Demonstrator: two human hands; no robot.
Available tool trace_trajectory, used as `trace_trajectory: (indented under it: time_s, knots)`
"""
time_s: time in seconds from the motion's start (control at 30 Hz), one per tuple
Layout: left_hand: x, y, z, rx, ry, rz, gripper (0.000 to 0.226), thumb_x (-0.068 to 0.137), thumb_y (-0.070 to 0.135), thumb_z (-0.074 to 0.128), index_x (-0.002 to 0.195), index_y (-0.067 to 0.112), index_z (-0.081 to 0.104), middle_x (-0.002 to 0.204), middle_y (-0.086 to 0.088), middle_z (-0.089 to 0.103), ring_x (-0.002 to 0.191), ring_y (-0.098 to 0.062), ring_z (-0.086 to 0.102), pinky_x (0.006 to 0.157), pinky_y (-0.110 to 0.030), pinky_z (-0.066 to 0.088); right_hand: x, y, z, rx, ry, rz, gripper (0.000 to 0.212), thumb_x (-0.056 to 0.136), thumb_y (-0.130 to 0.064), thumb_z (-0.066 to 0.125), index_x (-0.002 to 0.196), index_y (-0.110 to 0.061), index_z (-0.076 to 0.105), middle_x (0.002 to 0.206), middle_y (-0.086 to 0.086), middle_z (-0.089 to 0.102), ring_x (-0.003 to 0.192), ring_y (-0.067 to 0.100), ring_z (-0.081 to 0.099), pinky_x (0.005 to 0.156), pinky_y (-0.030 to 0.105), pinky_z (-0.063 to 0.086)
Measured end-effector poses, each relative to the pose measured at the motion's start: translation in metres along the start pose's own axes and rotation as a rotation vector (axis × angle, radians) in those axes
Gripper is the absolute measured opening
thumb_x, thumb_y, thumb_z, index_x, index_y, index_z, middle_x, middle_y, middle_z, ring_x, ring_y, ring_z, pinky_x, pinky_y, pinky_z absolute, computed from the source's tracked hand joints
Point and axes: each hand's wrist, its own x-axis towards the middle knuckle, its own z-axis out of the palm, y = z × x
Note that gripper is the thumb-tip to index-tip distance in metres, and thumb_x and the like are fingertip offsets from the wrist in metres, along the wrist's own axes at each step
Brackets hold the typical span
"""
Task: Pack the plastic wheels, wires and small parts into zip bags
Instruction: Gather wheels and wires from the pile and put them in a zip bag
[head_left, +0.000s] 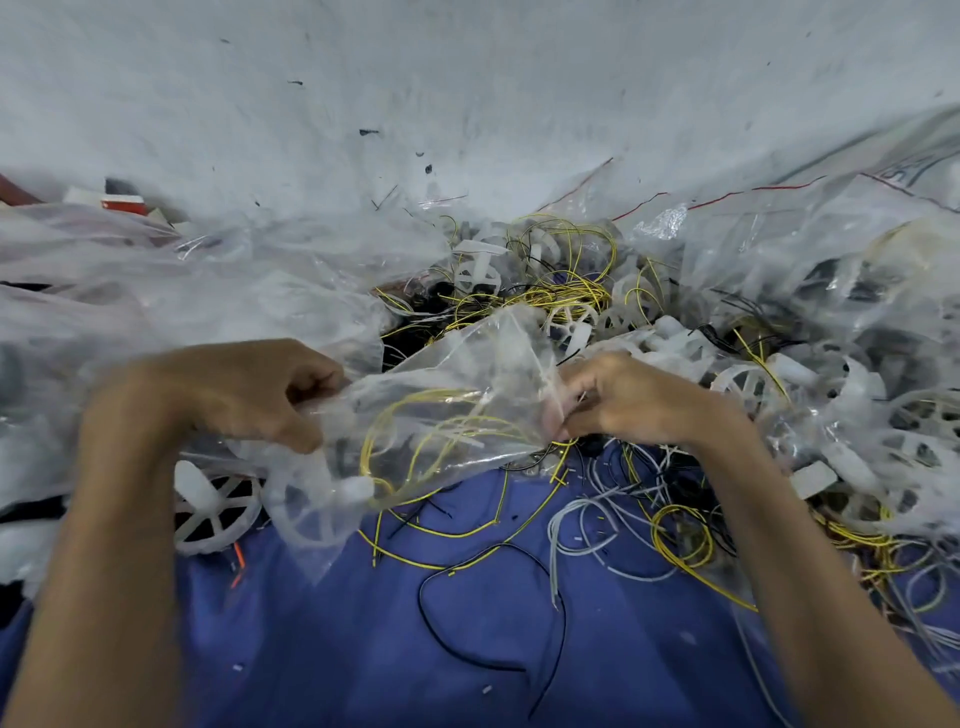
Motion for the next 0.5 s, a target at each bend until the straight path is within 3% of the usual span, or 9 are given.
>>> trace_trajectory:
  time_s: [0.1,0.2,0.27,0.37,0.43,0.5]
  knots:
    - [0.005,0.011,0.005,0.180,0.084,-0.057,0.038,0.057,0.021,0.082,0.063,0.013,0.045,0.049,0.006,0.039,0.045,-0.007,0.030,0.048,-0.023,0.026,0.010,0.005,0.012,-0.216,0.092,-0.040,0.021,0.078,0.010,0.059,0.075,-0.006,0.072,0.077,-0.018,0.060,0.078,-0.004,0.058,0.074,0.009,0.039]
    - [0.007,0.033,0.013,0.084,-0.172,-0.084,0.057,0.042,0.058,0.085,0.064,0.017,0.053,0.053,0.010,0.061,0.049,-0.006,0.054,0.052,-0.019,0.037,0.014,0.015,0.015,-0.302,0.107,-0.018,0.020,0.081,0.011,0.051,0.077,0.001,0.068,0.071,-0.009,0.056,0.075,0.004,0.058,0.078,0.023,0.043]
    - [0.007,0.040,0.016,-0.112,-0.279,-0.071,0.054,0.049,0.059,0.078,0.071,0.014,0.059,0.064,0.002,0.071,0.059,-0.010,0.068,0.052,-0.011,0.042,0.012,0.021,0.013,-0.261,0.071,0.034,0.020,0.086,0.005,0.051,0.087,-0.003,0.069,0.077,-0.010,0.059,0.076,0.002,0.055,0.080,0.026,0.042]
    - [0.013,0.035,0.014,-0.187,-0.142,-0.042,0.034,0.073,0.045,0.069,0.084,0.014,0.063,0.071,0.002,0.073,0.063,-0.011,0.070,0.049,-0.014,0.046,0.009,0.021,0.010,-0.006,0.051,0.169,0.022,0.096,-0.015,0.048,0.109,-0.015,0.066,0.102,-0.005,0.064,0.093,0.007,0.059,0.088,0.024,0.046]
    - [0.021,0.023,0.013,-0.079,0.011,-0.026,0.022,0.083,0.040,0.064,0.091,0.020,0.063,0.072,0.010,0.073,0.064,-0.004,0.068,0.060,-0.022,0.050,0.007,0.017,0.010,0.216,0.051,0.231,0.027,0.095,-0.037,0.045,0.102,-0.021,0.065,0.104,-0.002,0.066,0.085,0.002,0.063,0.073,0.010,0.049]
    - [0.028,0.012,0.014,0.004,0.079,-0.044,0.019,0.084,0.039,0.064,0.095,0.023,0.063,0.078,0.010,0.072,0.069,-0.001,0.066,0.068,-0.022,0.050,0.004,0.012,0.010,0.290,0.010,0.287,0.039,0.082,-0.060,0.042,0.083,-0.031,0.068,0.093,-0.008,0.067,0.072,-0.003,0.065,0.056,0.003,0.045]
